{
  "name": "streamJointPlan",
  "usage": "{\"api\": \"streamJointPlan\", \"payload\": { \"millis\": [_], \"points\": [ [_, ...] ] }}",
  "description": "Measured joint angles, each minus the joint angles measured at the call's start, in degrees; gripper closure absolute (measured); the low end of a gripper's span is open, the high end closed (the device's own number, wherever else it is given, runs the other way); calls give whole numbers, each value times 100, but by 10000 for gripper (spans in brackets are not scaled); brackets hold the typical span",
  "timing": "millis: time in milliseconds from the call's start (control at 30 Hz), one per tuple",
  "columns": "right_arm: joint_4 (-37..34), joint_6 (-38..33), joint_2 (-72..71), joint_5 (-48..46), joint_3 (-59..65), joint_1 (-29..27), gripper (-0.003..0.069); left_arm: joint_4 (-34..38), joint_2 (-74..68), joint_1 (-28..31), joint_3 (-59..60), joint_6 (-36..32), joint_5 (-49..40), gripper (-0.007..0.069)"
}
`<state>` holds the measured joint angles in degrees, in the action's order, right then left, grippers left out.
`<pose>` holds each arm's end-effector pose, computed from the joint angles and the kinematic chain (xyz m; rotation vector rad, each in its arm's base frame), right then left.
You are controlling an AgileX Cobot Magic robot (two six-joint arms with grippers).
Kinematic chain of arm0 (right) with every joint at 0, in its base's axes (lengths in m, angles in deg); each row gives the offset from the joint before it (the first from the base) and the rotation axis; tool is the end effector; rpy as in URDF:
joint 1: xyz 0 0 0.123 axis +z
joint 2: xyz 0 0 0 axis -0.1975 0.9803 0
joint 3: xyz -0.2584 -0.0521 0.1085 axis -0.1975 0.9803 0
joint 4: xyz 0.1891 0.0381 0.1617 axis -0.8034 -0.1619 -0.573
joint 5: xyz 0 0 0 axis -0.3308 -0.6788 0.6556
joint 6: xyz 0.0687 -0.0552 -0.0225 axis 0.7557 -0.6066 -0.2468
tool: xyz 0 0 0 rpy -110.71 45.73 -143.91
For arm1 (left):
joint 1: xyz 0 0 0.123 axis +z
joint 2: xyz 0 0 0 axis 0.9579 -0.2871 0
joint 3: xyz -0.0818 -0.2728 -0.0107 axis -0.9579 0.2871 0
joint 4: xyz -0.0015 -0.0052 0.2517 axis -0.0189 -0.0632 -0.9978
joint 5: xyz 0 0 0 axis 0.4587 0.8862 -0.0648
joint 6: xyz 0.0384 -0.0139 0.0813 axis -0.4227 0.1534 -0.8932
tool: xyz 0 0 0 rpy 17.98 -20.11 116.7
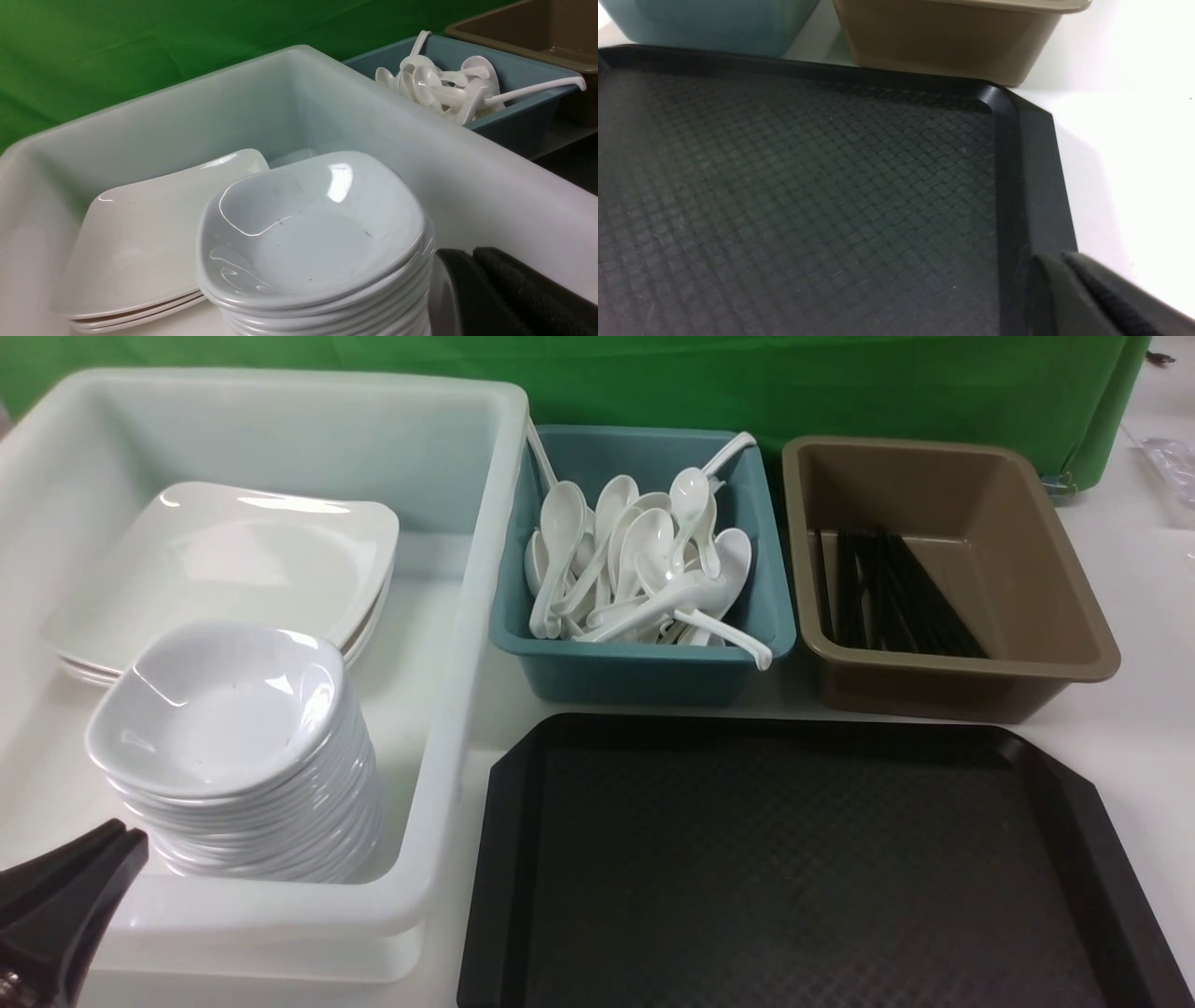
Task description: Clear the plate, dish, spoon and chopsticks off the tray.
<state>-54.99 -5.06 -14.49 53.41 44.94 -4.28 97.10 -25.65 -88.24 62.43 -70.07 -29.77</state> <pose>0.0548 0.0076 0.1871 -0.1614 1.7473 0.0592 0.0777 -0.0221 0.2435 0.5107 1.5654 0.0627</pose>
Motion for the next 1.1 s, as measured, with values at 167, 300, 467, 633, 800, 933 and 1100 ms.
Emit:
{"api": "streamJointPlan", "payload": {
  "millis": [167, 300, 467, 633, 800, 933, 1100],
  "points": [
    [-7, 0, 0, 0, 0, 0, 595, -154, 145, 29, 82, 275, 259, 612],
    [-7, 0, 0, 0, 0, 0, 592, -88, 486, 449, 320, 1043, 652, 613],
    [-7, 0, 0, 0, 0, 0, 591, -46, 1353, 1367, 895, 1790, 183, 613],
    [-7, 0, -2, 0, 0, 0, 577, -188, 1562, 1598, 929, 2077, -1083, 613],
    [-7, 0, -2, 0, 0, 0, 561, -235, 1567, 1604, 929, 2238, -1146, 613],
    [-11, 0, -2, 0, 0, 0, 551, -283, 1567, 1609, 929, 2254, -1146, 613],
    [-11, 0, -2, 0, 0, 0, 531, -282, 1567, 1609, 929, 2254, -1146, 613]
  ]
}}
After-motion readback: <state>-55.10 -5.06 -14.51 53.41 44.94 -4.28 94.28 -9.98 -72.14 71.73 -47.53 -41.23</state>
